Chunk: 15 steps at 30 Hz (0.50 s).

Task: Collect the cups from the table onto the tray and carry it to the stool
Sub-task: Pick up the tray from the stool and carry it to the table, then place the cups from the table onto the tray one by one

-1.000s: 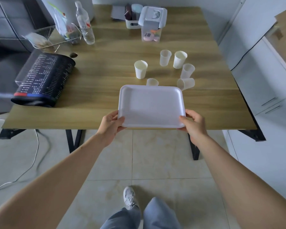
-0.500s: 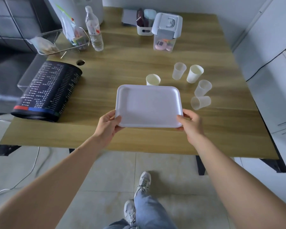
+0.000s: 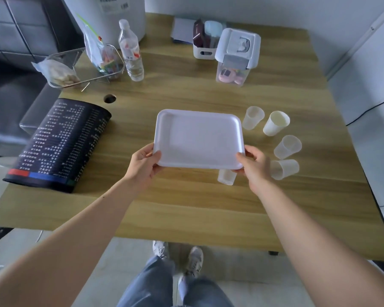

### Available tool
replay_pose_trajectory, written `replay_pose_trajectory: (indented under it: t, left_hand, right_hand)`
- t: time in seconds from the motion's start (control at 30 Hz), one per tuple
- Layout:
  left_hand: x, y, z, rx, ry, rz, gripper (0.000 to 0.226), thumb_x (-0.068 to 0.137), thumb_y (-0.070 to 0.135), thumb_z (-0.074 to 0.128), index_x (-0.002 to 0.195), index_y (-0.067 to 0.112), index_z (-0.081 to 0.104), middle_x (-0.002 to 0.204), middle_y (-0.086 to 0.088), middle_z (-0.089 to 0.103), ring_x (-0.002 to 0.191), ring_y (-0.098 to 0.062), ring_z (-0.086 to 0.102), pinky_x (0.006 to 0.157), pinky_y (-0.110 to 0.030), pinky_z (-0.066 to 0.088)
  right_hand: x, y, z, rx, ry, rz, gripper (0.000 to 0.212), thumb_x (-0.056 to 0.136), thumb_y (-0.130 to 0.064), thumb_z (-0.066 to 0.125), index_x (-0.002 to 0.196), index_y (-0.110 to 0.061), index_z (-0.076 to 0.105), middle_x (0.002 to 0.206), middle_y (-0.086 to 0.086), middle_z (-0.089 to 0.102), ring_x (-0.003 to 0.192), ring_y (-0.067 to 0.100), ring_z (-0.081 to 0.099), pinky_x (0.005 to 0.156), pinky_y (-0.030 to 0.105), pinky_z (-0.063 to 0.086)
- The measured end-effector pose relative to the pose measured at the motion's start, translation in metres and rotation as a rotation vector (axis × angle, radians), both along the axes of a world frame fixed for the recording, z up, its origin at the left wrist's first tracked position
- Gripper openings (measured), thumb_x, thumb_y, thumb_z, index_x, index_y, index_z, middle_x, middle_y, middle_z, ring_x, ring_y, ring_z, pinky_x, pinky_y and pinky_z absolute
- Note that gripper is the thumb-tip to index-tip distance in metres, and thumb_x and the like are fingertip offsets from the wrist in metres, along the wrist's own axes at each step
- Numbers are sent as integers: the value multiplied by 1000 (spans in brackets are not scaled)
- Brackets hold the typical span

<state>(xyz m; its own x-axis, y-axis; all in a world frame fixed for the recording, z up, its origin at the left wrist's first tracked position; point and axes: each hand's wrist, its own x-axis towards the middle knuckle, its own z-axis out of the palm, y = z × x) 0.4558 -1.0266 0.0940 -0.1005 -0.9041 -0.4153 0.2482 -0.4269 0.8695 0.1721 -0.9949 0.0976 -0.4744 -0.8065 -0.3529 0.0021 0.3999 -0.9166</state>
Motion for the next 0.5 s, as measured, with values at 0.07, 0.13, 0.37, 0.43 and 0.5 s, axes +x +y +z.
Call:
replay_pose_trajectory:
  t: [0.07, 0.13, 0.37, 0.43, 0.5]
  left_hand:
    - [4, -19, -2, 0, 1, -16, 30, 95, 0, 49, 120, 8, 63, 99, -6, 70, 89, -17, 68, 77, -26, 58]
    - [7, -37, -3, 9, -2, -36, 29, 95, 0, 49, 118, 10, 64, 97, -3, 71, 87, -15, 69, 75, -26, 58]
    - [9, -93, -7, 49, 41, -29, 33, 95, -1, 49, 124, 8, 61, 102, -6, 69, 90, -16, 69, 76, -26, 58]
    - [7, -104, -9, 50, 42, -9, 32, 95, -2, 49, 123, 8, 61, 102, -6, 69, 87, -15, 70, 72, -25, 58]
    - [4, -115, -12, 63, 41, 15, 31, 95, -2, 48, 118, 11, 63, 103, -6, 69, 89, -17, 69, 72, -26, 58]
  right_hand:
    - [5, -12, -1, 0, 10, -16, 33, 86, -8, 67, 119, -11, 67, 110, 8, 68, 94, 27, 69, 63, 34, 61]
    - [10, -22, 0, 3, 12, -44, 32, 86, -9, 67, 118, -12, 66, 108, 5, 68, 92, 23, 68, 64, 33, 60]
    - [22, -53, -5, 14, -17, -145, 36, 88, -25, 71, 118, -8, 62, 102, 3, 70, 86, 14, 69, 69, 35, 63]
    - [23, -54, -11, 32, -8, -164, 38, 87, -32, 71, 117, -10, 63, 100, -3, 72, 89, 11, 70, 78, 37, 62]
    - [24, -55, -18, 48, 7, -156, 42, 87, -36, 71, 120, -12, 63, 100, -10, 70, 93, 4, 67, 89, 35, 58]
